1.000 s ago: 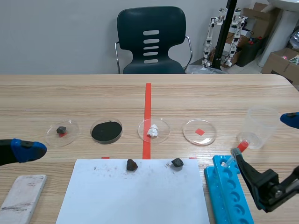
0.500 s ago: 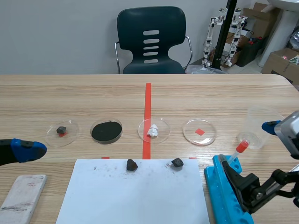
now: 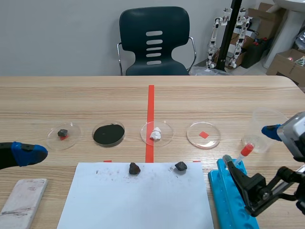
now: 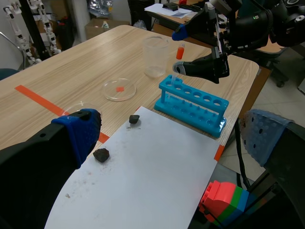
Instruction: Pick up the dropper by the top with the right hand
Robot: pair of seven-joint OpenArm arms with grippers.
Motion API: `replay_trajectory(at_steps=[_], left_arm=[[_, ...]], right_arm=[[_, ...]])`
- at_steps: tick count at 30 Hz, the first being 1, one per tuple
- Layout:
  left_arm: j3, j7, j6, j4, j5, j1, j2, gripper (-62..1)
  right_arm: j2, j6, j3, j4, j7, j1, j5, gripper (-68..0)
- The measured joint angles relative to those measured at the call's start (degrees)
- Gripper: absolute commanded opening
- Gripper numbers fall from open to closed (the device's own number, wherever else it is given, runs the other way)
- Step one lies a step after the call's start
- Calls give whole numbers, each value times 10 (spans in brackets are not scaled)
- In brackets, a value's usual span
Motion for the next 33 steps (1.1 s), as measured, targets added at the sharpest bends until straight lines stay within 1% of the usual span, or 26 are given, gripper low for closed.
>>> replay_trajectory(at_steps=[5,12,16,21,31,33], left_arm=[[0,0,0,0,0,0,0,6],[0,0,0,0,0,0,0,6],[0,0,0,0,0,0,0,6],[0,0,0,0,0,0,0,6],[0,0,0,0,0,0,0,6],[0,0,0,0,0,0,0,6]], right_arm=[[0,0,0,0,0,0,0,-236],[0,0,0,0,0,0,0,-245],[0,0,0,0,0,0,0,-293],[0,0,0,0,0,0,0,-327],[0,0,0,0,0,0,0,-450],[0,0,0,0,0,0,0,-461]])
